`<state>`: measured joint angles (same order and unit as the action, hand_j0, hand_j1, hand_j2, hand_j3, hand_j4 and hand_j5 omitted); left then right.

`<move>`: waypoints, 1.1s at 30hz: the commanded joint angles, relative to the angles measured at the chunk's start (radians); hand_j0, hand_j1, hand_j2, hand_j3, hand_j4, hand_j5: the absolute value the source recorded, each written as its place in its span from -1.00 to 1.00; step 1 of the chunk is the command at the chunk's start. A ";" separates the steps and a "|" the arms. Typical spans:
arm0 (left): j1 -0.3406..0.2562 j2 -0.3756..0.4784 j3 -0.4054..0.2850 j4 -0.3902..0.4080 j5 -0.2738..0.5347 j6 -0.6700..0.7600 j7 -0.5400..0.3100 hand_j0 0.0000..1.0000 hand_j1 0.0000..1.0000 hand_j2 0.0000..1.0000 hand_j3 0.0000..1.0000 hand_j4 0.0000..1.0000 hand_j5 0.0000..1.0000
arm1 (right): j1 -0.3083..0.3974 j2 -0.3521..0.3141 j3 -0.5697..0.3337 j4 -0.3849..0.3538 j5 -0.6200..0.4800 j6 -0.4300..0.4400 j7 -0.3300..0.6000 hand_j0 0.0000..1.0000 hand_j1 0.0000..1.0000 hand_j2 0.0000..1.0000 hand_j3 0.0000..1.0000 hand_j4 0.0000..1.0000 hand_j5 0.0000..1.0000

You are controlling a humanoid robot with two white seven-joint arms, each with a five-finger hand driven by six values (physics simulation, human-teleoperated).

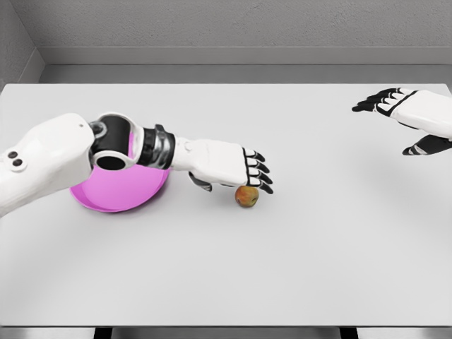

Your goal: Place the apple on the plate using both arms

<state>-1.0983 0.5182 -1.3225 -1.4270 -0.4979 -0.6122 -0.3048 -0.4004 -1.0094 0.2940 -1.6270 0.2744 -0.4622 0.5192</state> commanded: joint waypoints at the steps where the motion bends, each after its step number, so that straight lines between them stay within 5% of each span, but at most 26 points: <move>1: 0.000 -0.001 -0.003 -0.024 0.002 0.001 -0.017 1.00 1.00 1.00 1.00 1.00 1.00 | 0.000 -0.003 0.000 -0.001 -0.004 0.002 -0.001 1.00 1.00 1.00 1.00 1.00 1.00; 11: 0.000 -0.021 -0.017 -0.061 -0.001 0.001 -0.053 1.00 1.00 1.00 1.00 1.00 1.00 | 0.005 -0.006 0.004 -0.001 -0.004 0.002 0.001 1.00 1.00 1.00 1.00 1.00 1.00; 33: -0.003 -0.115 -0.040 0.079 -0.090 0.001 -0.054 1.00 1.00 1.00 1.00 1.00 1.00 | 0.012 0.000 0.010 -0.001 -0.004 0.002 -0.001 1.00 1.00 1.00 1.00 1.00 1.00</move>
<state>-1.1014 0.4098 -1.3612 -1.3544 -0.5895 -0.6123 -0.3594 -0.3819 -1.0087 0.3017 -1.6272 0.2746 -0.4623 0.5193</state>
